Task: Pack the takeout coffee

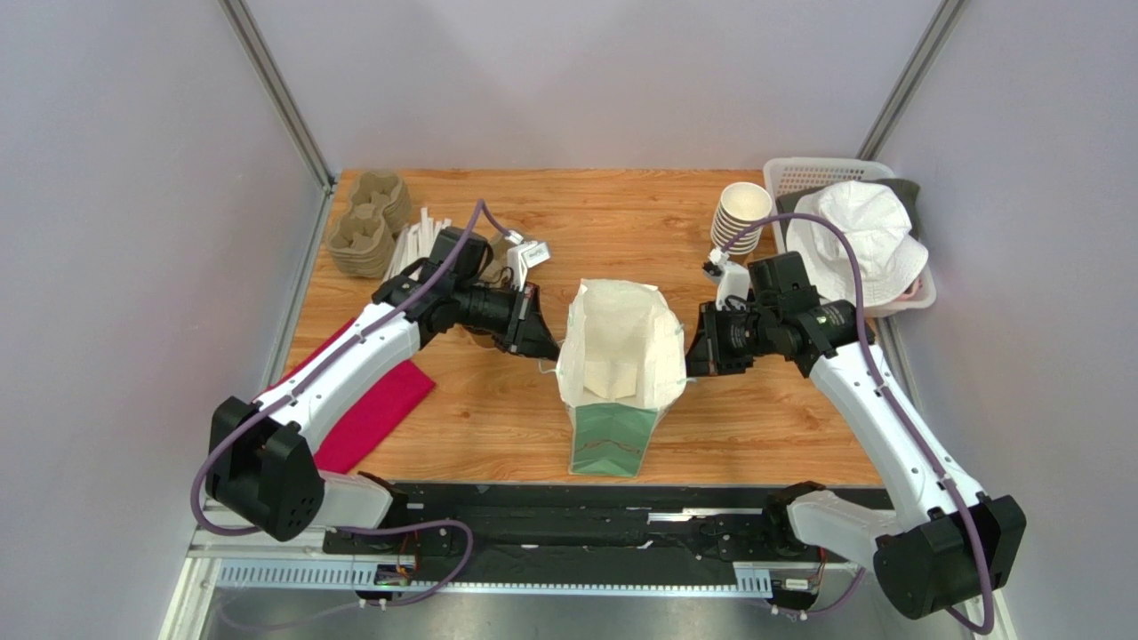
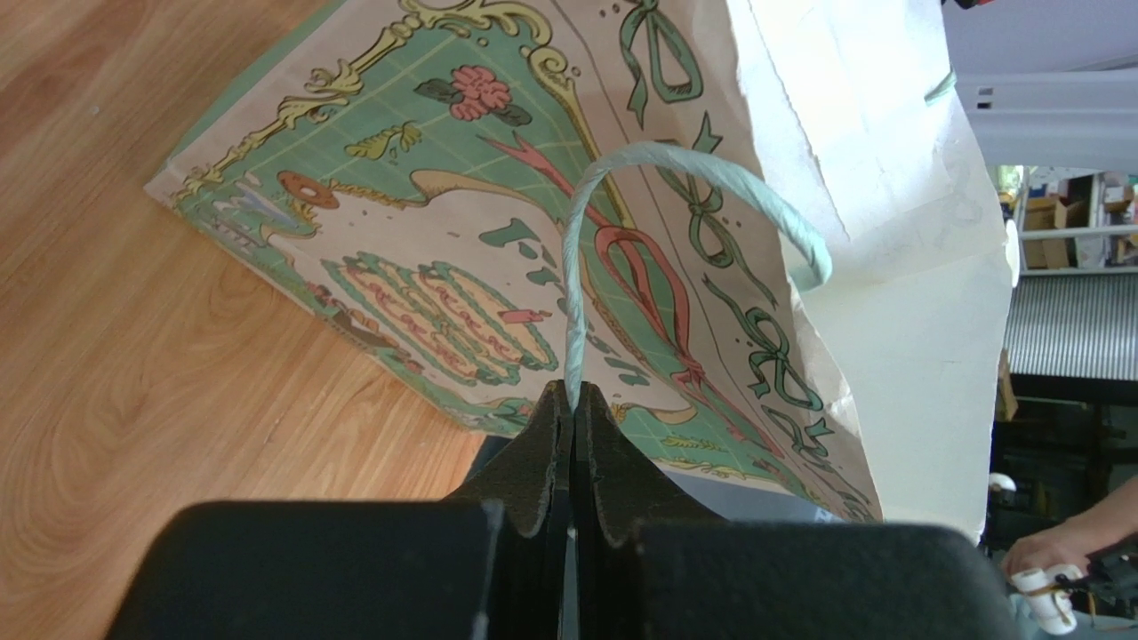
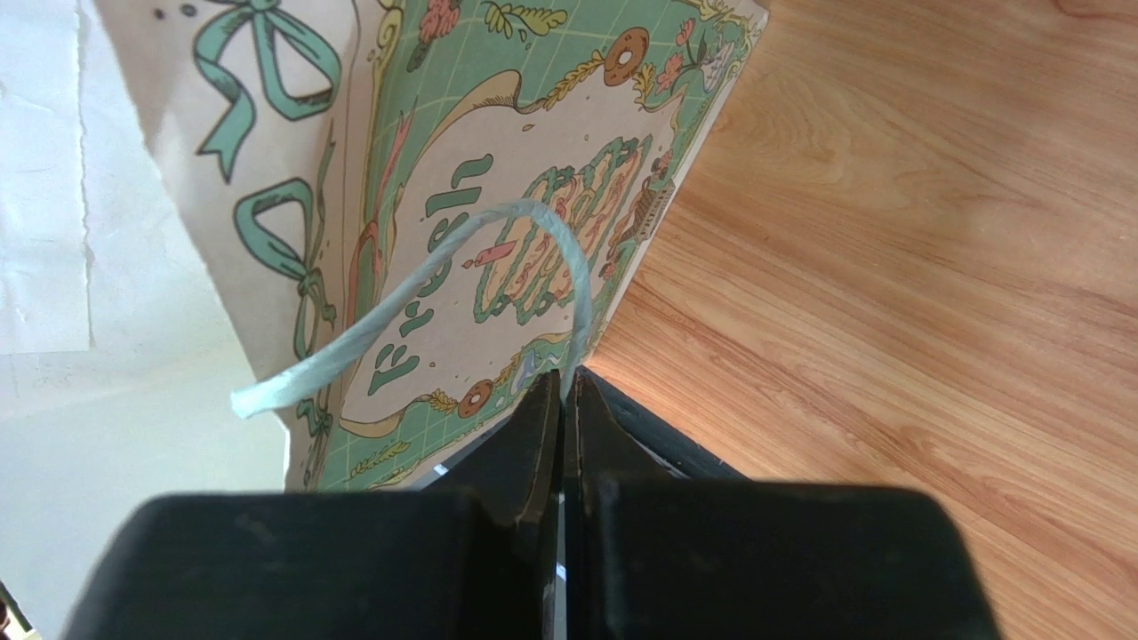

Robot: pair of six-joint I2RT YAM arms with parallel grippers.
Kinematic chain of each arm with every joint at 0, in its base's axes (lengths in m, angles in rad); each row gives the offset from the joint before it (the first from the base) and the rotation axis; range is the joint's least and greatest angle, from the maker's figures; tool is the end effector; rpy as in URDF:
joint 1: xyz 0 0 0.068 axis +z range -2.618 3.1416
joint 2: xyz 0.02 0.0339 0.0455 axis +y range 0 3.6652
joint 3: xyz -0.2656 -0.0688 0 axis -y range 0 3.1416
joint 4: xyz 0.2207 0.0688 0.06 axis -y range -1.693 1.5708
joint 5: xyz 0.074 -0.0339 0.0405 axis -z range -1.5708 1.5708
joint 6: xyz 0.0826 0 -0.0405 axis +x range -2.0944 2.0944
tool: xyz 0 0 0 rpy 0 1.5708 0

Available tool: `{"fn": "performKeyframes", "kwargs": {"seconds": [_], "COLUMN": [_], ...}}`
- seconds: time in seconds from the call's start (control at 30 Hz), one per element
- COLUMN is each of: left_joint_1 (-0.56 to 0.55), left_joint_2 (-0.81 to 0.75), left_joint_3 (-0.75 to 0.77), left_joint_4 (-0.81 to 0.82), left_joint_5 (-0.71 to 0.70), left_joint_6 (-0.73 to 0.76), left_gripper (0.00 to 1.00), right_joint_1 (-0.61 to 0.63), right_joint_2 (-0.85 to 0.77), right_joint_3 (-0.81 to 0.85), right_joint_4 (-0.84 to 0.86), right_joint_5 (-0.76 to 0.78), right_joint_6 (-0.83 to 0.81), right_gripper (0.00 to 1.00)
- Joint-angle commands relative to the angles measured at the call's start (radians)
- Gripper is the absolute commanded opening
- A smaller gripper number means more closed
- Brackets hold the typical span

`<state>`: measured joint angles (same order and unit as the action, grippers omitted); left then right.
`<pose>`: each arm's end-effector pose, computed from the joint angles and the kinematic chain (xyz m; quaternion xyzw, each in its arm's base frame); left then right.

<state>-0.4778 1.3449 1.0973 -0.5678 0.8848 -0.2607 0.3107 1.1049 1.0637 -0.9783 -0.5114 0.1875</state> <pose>0.2155 -0.1836 0.2845 0.2480 0.8180 -0.4914 0.1672 0.1782 0.0997 0.2773 -0.1260 0.9250 0.3008 0.1952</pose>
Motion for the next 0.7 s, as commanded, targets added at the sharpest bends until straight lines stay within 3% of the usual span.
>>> {"fn": "performKeyframes", "kwargs": {"seconds": [0.0,0.67], "left_joint_1": [-0.025,-0.064], "left_joint_2": [0.031,0.045], "left_joint_3": [-0.010,-0.076], "left_joint_4": [0.137,0.238], "left_joint_5": [0.031,0.019], "left_joint_6": [-0.077,-0.132], "left_gripper": [0.00,0.00], "right_joint_1": [-0.002,0.004], "right_joint_2": [0.015,0.039], "right_joint_3": [-0.016,-0.083], "right_joint_4": [0.079,0.230], "right_joint_5": [-0.035,-0.156], "right_joint_6": [0.016,0.148], "right_gripper": [0.00,0.00]}}
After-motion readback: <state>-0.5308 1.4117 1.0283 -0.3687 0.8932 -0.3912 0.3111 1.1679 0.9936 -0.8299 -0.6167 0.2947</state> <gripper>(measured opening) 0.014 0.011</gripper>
